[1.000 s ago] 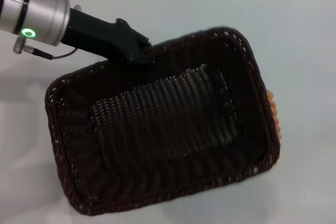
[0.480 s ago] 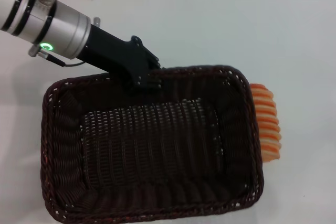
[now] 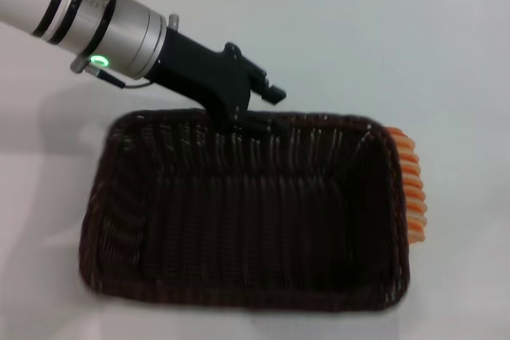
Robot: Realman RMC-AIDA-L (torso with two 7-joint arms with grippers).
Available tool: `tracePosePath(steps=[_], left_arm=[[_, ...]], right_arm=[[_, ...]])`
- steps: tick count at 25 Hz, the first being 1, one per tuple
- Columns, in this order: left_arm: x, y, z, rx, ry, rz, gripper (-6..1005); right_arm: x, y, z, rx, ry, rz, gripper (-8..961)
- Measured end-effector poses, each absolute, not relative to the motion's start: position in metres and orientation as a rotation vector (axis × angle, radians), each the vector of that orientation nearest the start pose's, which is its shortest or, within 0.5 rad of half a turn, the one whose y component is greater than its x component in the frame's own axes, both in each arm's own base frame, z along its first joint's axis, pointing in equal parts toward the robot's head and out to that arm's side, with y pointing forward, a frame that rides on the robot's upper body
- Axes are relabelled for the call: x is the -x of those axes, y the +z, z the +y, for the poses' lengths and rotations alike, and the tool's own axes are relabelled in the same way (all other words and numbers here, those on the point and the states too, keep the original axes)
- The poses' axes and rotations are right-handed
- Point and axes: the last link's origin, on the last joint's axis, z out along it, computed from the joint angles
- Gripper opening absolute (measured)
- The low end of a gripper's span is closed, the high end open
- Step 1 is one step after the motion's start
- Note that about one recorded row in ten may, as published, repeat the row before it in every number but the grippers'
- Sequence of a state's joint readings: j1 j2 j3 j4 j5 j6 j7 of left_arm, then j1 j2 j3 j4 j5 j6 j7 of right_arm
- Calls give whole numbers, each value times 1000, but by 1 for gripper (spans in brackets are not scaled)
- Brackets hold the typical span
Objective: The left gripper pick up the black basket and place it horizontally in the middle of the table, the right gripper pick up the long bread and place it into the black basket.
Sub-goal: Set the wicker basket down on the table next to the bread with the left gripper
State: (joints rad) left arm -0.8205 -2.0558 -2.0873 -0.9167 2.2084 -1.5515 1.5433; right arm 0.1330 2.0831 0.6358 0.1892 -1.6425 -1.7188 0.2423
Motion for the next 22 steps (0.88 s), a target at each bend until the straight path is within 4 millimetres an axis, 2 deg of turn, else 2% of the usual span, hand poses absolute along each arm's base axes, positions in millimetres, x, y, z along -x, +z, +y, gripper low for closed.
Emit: tracePosePath(steps=[5,8,10,11,12,18,20,22], left_arm=[[127,12,401,2895,-180,59,474],[119,39,415,2640,-258,120,563],[116,58,421,2387,-303,179,621],[115,63,421,2298,-319,194,651],[112,67,419,2125,-320,237,680],[117,62,410,1605,-129,291,675],[130,56,401,1409,-70,311,675],[144,57,388,1257,-97,335,675]], right_arm=[[-384,66,193,898,843,471,801],[-381,63,193,921,851,469,801],[-379,61,193,942,858,466,801],[-378,60,194,951,862,465,801],[-377,59,194,962,865,465,801],[-370,47,195,1067,879,460,801],[-366,42,196,1116,888,457,800],[-362,36,198,1179,898,450,800]])
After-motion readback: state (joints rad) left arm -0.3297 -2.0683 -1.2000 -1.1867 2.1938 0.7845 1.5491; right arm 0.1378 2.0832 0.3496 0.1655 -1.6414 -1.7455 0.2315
